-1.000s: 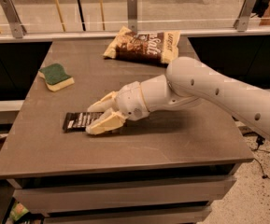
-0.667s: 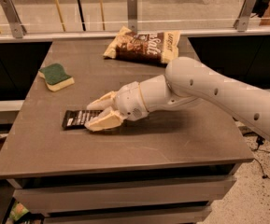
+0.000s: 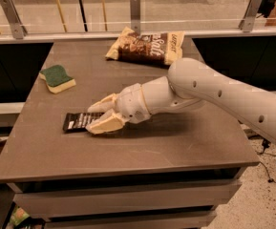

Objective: Pick rxbar chocolate

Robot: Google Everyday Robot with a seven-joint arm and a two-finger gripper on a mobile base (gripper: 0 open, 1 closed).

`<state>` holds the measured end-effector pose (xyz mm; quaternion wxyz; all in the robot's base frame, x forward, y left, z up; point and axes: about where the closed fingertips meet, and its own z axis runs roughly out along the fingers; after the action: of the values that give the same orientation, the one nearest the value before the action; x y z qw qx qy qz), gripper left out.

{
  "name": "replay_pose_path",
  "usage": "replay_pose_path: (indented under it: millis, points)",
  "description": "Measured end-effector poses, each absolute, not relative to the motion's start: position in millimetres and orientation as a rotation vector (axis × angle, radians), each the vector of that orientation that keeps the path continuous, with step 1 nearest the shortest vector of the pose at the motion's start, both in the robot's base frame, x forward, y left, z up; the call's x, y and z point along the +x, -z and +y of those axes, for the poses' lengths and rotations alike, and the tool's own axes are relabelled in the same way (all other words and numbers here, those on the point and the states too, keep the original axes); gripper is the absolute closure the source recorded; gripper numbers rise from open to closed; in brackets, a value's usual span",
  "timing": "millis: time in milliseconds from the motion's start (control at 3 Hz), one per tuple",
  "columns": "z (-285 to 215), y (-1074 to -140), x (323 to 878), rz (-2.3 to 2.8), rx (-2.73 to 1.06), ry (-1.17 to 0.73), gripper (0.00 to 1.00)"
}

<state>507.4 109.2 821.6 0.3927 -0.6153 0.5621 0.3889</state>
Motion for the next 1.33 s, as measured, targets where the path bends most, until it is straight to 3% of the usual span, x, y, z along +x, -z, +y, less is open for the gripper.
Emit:
replay_pose_path:
  millis: [1333]
  points:
    - [66.7,-908.6,497.9,1.241,-1.634,-0.934,1.0]
